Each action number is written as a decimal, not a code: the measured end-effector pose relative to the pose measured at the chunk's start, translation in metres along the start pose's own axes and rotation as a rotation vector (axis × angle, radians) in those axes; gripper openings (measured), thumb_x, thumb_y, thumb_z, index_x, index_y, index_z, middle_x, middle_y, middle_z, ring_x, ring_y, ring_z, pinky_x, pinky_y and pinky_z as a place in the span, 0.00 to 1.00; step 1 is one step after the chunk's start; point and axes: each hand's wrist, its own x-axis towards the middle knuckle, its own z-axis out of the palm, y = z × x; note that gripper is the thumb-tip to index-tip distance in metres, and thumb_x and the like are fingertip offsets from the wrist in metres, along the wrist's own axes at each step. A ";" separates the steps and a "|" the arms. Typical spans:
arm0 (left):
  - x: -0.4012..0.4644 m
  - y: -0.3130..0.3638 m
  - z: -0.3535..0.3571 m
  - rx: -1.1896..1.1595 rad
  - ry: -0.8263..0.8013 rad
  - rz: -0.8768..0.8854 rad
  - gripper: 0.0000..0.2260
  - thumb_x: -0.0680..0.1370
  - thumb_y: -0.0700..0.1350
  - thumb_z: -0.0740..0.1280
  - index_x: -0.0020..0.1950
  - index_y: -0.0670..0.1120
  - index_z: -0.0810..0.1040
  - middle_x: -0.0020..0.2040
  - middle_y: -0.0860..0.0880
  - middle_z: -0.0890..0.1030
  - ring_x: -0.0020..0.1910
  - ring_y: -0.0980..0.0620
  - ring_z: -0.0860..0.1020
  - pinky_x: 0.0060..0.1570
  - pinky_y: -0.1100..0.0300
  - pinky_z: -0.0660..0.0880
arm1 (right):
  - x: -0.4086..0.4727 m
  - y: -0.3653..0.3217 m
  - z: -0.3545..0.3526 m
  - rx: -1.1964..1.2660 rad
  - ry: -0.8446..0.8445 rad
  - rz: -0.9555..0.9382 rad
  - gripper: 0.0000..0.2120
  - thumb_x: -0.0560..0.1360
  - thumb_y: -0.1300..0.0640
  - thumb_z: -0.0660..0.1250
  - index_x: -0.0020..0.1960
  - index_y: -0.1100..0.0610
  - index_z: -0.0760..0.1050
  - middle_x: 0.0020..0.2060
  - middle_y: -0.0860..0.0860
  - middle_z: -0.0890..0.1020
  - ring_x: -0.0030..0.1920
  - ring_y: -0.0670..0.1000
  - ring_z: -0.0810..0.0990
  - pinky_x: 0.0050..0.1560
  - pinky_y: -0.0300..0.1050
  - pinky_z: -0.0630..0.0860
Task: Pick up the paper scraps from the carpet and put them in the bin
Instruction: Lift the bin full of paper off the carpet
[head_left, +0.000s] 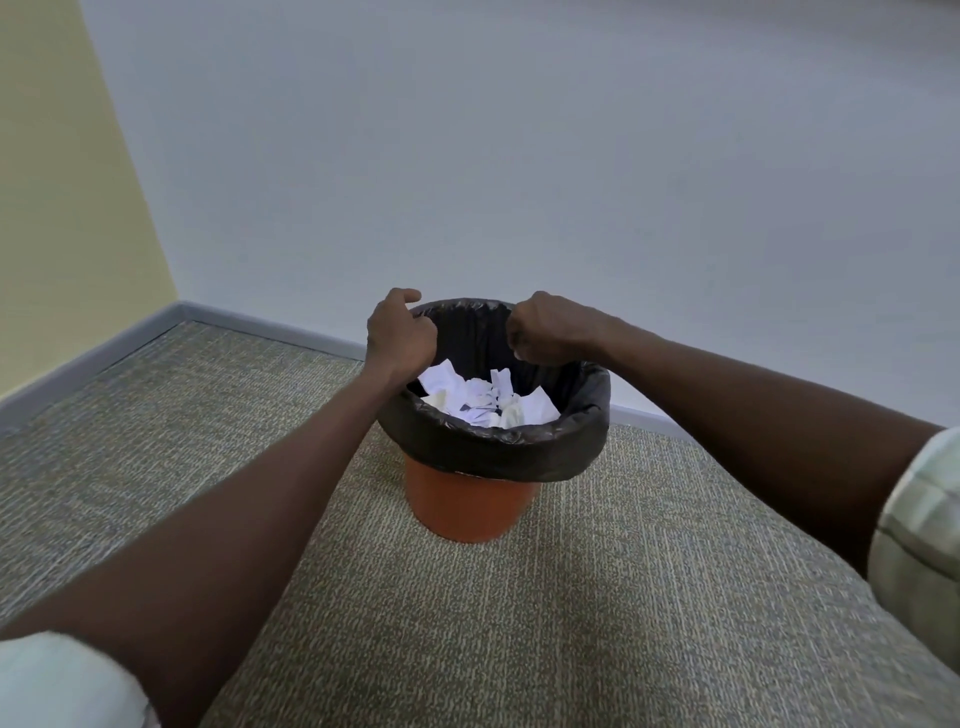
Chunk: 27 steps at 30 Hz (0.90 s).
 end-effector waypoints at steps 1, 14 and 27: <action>0.000 -0.001 -0.001 0.008 0.001 -0.014 0.21 0.76 0.38 0.58 0.69 0.44 0.70 0.60 0.41 0.78 0.54 0.41 0.80 0.54 0.50 0.77 | 0.001 -0.001 0.000 0.008 0.001 0.008 0.07 0.69 0.62 0.63 0.38 0.62 0.80 0.35 0.58 0.83 0.35 0.58 0.80 0.37 0.52 0.81; 0.017 -0.025 -0.013 0.035 0.089 -0.195 0.22 0.78 0.41 0.59 0.72 0.42 0.65 0.67 0.40 0.73 0.63 0.40 0.74 0.62 0.45 0.74 | 0.001 0.048 0.027 0.008 0.213 0.361 0.16 0.79 0.51 0.58 0.55 0.61 0.76 0.55 0.60 0.77 0.57 0.62 0.76 0.48 0.50 0.70; 0.034 -0.056 0.031 -0.064 0.212 -0.450 0.32 0.82 0.61 0.51 0.75 0.37 0.55 0.74 0.36 0.66 0.71 0.38 0.68 0.64 0.49 0.66 | 0.007 0.074 0.105 0.427 0.112 0.581 0.15 0.79 0.52 0.55 0.54 0.64 0.69 0.56 0.65 0.77 0.56 0.65 0.76 0.48 0.50 0.68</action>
